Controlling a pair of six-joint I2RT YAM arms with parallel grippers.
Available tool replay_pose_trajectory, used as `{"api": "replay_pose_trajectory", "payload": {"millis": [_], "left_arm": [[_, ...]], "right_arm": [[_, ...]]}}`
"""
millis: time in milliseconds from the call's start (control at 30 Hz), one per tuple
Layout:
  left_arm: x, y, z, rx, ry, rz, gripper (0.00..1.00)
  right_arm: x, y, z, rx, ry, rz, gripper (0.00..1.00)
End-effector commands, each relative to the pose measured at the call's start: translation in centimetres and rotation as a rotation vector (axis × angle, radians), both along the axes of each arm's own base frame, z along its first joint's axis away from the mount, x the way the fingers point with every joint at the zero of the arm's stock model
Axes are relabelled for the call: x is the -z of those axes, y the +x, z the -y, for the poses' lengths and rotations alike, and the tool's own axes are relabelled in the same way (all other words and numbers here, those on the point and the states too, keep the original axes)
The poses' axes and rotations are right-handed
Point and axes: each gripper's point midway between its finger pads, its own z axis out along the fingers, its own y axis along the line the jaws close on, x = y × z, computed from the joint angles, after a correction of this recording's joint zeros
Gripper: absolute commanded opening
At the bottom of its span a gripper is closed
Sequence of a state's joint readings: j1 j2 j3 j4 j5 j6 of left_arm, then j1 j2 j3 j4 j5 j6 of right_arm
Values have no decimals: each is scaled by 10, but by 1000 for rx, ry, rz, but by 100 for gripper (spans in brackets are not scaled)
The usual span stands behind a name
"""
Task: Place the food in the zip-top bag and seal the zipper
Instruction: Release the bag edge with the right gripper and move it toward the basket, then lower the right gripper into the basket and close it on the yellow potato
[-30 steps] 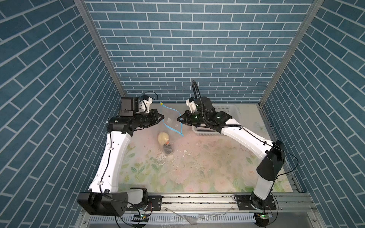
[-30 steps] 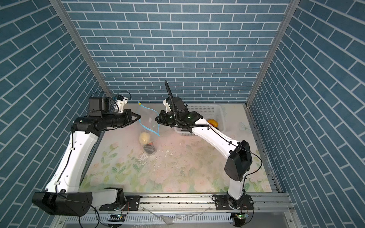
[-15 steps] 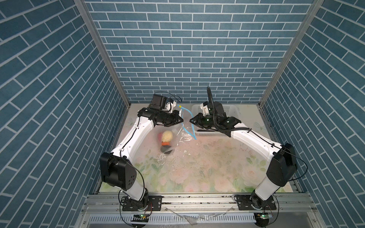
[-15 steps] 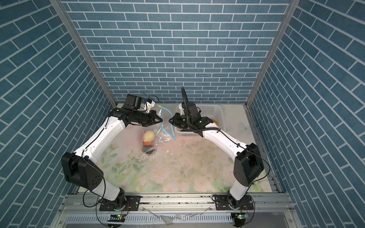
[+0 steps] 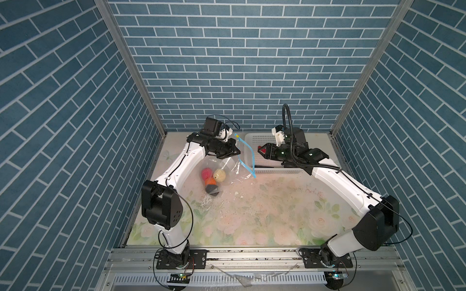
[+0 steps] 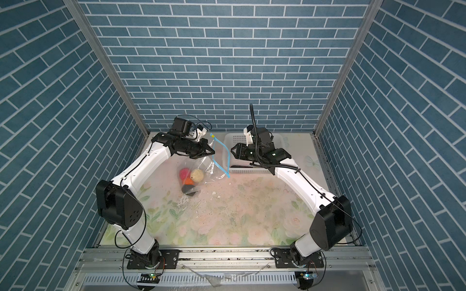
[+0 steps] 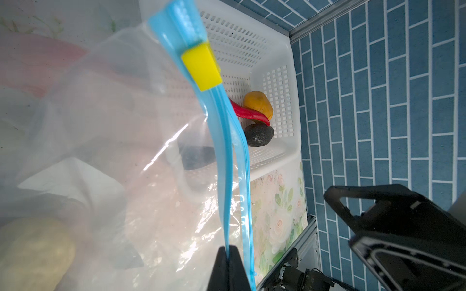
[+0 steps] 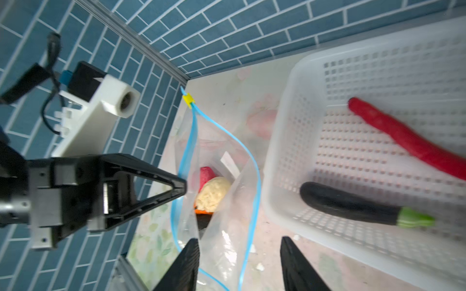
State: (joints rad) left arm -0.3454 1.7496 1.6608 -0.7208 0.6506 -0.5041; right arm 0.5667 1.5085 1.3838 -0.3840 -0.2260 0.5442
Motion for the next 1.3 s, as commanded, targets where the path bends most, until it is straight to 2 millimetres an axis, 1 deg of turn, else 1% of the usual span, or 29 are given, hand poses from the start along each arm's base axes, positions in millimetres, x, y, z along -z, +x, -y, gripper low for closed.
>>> {"api": "replay_pose_trajectory", "payload": {"millis": [0, 67, 167, 333, 433, 500, 567, 667, 933, 1033, 1267], "left_arm": [[7, -3, 2, 23, -3, -17, 0], [10, -5, 1, 24, 9, -20, 0], [11, -7, 0, 29, 14, -22, 0], [12, -9, 0, 42, 15, -25, 0], [14, -10, 0, 47, 18, -29, 0], [15, -12, -1, 50, 18, -32, 0], [15, -12, -1, 52, 16, -33, 0], [16, -13, 0, 57, 11, -35, 0], [17, -17, -1, 56, 6, -41, 0], [18, -18, 0, 54, 4, -44, 0], [19, -18, -1, 43, -1, -40, 0]], "right_arm": [[39, 16, 63, 82, -318, 42, 54], [51, 30, 90, 147, -406, 5, 55], [66, 47, 120, 217, -493, -56, 55], [87, 69, 153, 290, -542, -133, 57], [98, 81, 166, 311, -557, -166, 58], [105, 89, 168, 301, -577, -170, 57], [110, 100, 166, 250, -618, -157, 56], [117, 114, 172, 209, -675, -154, 54], [145, 136, 186, 132, -725, -217, 51], [153, 140, 188, 128, -730, -242, 51], [172, 139, 179, 84, -694, -278, 50]]}}
